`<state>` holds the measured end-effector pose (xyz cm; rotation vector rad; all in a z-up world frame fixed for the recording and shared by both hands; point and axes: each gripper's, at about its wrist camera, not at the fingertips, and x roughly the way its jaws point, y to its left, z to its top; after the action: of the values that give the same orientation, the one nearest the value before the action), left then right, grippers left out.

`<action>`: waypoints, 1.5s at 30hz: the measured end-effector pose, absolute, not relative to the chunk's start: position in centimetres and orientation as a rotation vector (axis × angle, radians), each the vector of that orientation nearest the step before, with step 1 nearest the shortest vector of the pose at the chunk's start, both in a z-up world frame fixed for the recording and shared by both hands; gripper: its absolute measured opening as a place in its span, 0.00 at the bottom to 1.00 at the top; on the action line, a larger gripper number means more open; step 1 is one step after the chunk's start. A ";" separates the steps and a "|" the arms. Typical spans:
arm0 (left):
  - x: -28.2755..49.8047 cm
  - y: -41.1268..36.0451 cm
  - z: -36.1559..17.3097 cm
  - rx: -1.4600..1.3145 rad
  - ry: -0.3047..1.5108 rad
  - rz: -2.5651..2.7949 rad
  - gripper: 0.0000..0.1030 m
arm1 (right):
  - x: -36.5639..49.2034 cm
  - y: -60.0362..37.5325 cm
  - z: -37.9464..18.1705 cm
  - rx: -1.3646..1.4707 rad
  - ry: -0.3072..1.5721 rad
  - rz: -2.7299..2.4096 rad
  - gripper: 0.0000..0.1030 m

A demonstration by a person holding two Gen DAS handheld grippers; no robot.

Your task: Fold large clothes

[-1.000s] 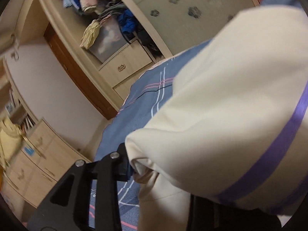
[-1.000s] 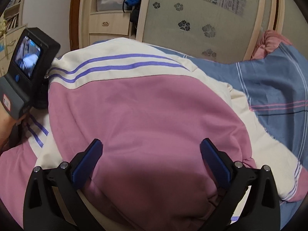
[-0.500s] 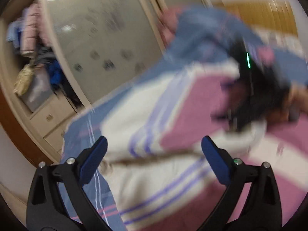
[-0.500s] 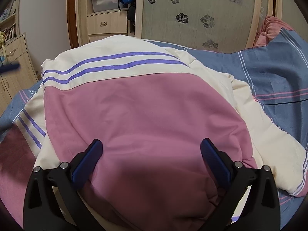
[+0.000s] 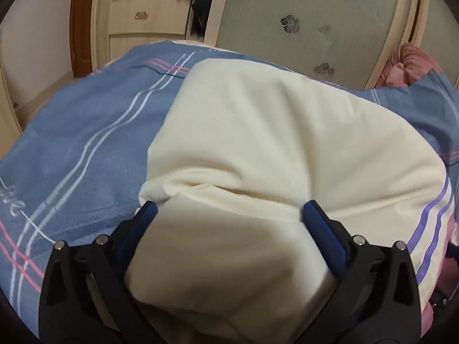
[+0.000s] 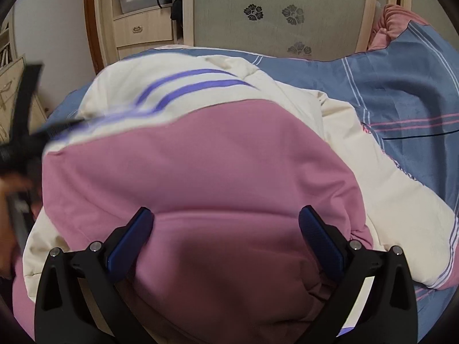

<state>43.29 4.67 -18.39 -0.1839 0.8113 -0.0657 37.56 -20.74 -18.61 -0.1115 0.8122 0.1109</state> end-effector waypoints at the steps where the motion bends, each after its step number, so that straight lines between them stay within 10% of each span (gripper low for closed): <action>1: 43.1 4.9 -17.4 -0.184 0.793 -0.069 0.98 | 37.6 -20.8 -18.6 -0.108 0.812 0.110 0.99; 7: 36.6 2.9 -13.6 -0.021 0.529 -0.138 0.98 | 37.7 -21.4 -18.7 -0.086 0.823 0.119 0.99; 11: 39.8 2.9 -18.3 -0.039 0.795 -0.160 0.98 | 37.7 -21.2 -18.8 -0.112 0.825 0.102 0.99; 16: 36.6 3.2 -14.5 -0.006 0.584 -0.216 0.98 | 37.9 -21.8 -18.8 -0.087 0.829 0.106 0.99; 31: 38.9 2.2 -17.9 -0.008 0.763 -0.281 0.98 | 38.1 -21.8 -19.2 -0.093 0.837 0.091 0.99; 38: 33.0 -3.7 -10.6 0.037 0.408 -0.297 0.98 | 37.5 -26.0 -16.9 0.187 0.803 0.304 0.99; 45: 36.0 -13.3 -19.6 0.298 0.712 -0.306 0.98 | 35.5 -37.4 -15.0 0.382 0.702 0.114 0.99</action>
<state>36.02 -13.34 -19.64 0.2980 0.7116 -0.3062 35.55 -37.41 -14.96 0.3820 0.7024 0.1143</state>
